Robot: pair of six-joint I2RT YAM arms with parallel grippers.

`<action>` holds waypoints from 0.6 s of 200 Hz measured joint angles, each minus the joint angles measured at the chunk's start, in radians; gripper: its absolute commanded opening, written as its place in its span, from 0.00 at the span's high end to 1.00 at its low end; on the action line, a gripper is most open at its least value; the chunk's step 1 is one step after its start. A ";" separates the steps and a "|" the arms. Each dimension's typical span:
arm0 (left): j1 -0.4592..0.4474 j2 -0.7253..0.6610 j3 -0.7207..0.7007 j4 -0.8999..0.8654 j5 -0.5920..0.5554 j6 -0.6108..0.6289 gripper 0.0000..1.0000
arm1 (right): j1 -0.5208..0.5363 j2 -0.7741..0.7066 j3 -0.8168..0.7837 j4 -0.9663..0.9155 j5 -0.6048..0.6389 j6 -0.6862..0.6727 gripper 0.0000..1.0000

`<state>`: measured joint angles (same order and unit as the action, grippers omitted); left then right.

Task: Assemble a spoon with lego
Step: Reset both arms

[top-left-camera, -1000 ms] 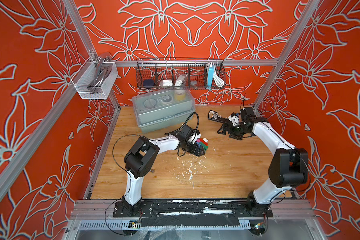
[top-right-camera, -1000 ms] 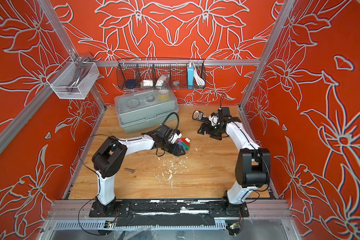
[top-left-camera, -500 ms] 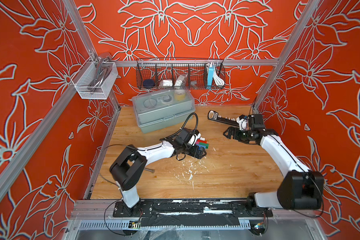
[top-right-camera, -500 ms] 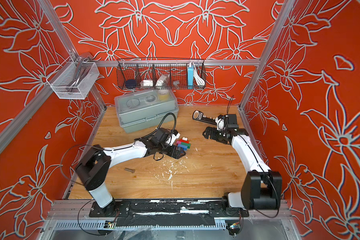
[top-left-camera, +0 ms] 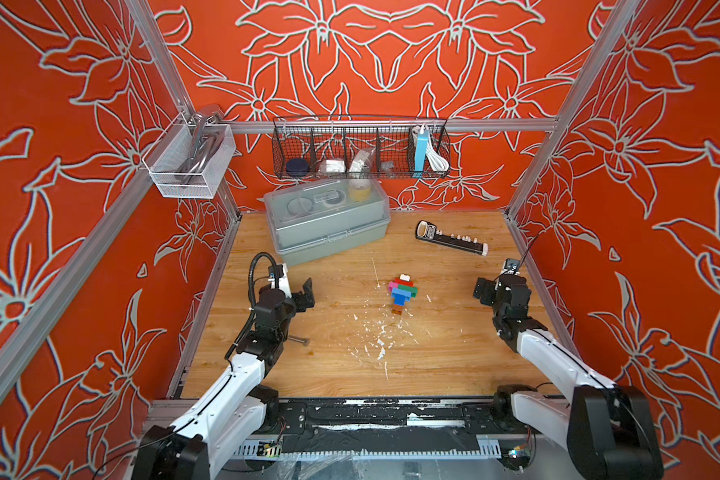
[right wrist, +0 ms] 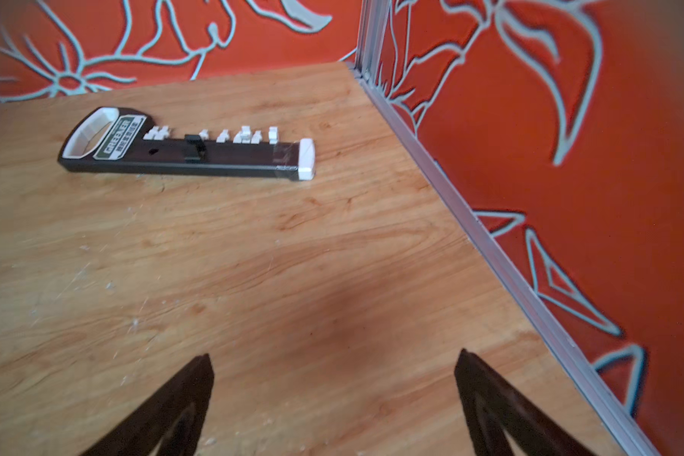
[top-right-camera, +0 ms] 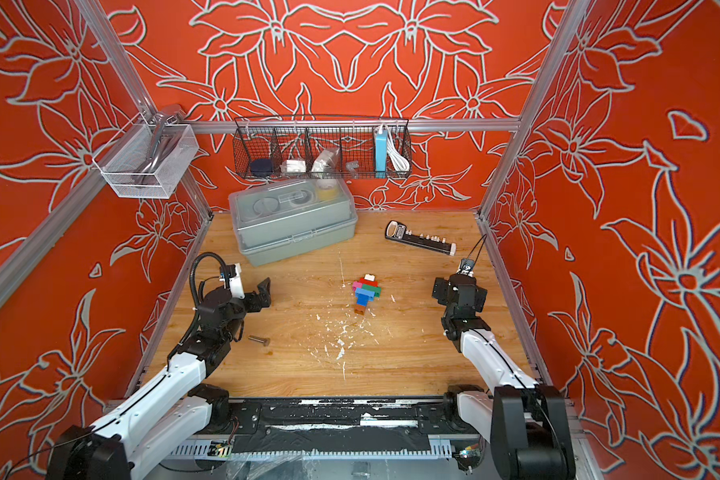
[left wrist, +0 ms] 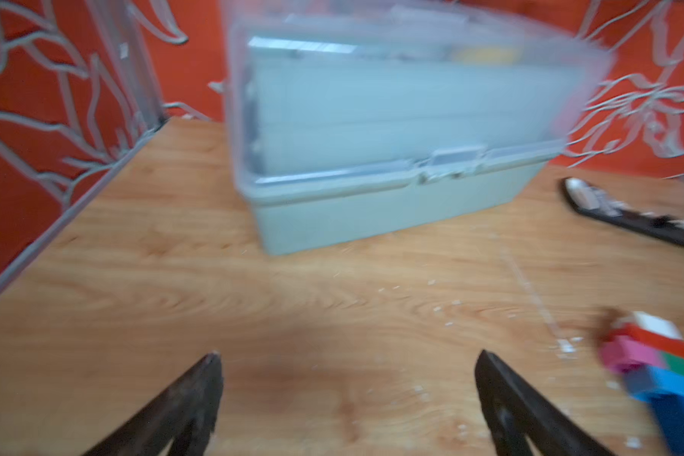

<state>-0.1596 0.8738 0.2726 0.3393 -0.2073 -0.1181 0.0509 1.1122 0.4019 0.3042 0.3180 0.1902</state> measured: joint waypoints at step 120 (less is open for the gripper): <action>0.149 0.541 -0.013 0.449 0.164 0.130 0.02 | 0.006 0.288 -0.184 0.582 -0.020 -0.135 0.00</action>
<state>-0.0105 1.4143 0.2592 0.7887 -0.0429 0.0120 0.0566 1.3998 0.2180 0.8864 0.2981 0.0555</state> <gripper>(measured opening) 0.982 0.997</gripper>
